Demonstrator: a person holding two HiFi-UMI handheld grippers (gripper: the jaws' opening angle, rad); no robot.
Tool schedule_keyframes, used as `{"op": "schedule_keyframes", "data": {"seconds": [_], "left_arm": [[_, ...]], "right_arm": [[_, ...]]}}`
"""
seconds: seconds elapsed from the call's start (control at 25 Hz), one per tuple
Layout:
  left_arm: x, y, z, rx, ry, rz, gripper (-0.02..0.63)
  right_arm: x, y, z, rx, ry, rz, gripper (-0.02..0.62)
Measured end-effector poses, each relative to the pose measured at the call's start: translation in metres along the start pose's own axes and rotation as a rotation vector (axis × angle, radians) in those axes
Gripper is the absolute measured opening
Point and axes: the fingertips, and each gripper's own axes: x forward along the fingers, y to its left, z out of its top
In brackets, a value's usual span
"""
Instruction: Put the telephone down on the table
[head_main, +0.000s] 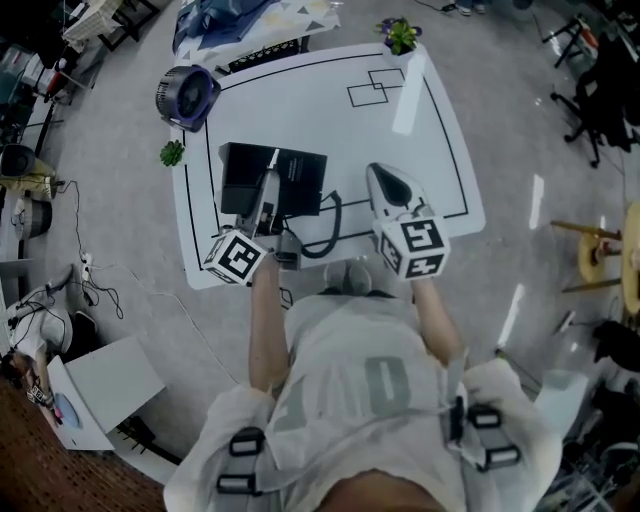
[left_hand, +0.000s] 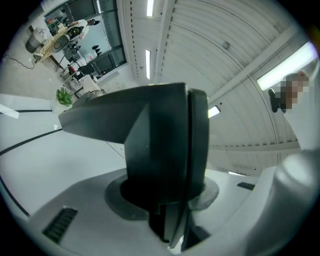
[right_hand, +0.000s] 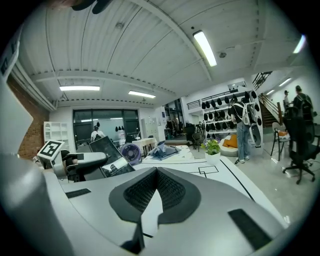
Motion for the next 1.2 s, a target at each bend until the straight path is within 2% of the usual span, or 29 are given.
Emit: {"op": "schedule_keyframes", "data": {"seconds": [0.32,0.64,1.2], "left_arm": [[0.016,0.043,-0.023,-0.002,0.124,0.091,0.158],[0.020,0.068,-0.047,0.007,0.235,0.151,0.158],[0.024,0.083,-0.058,-0.012,0.286,0.178,0.158]], "right_arm": [[0.007,-0.008,-0.017,0.007,0.059,-0.036,0.006],[0.009,-0.011,-0.031,0.012,0.099,-0.063,0.006],[0.012,-0.017,-0.038,0.018,0.126,-0.080,0.006]]}}
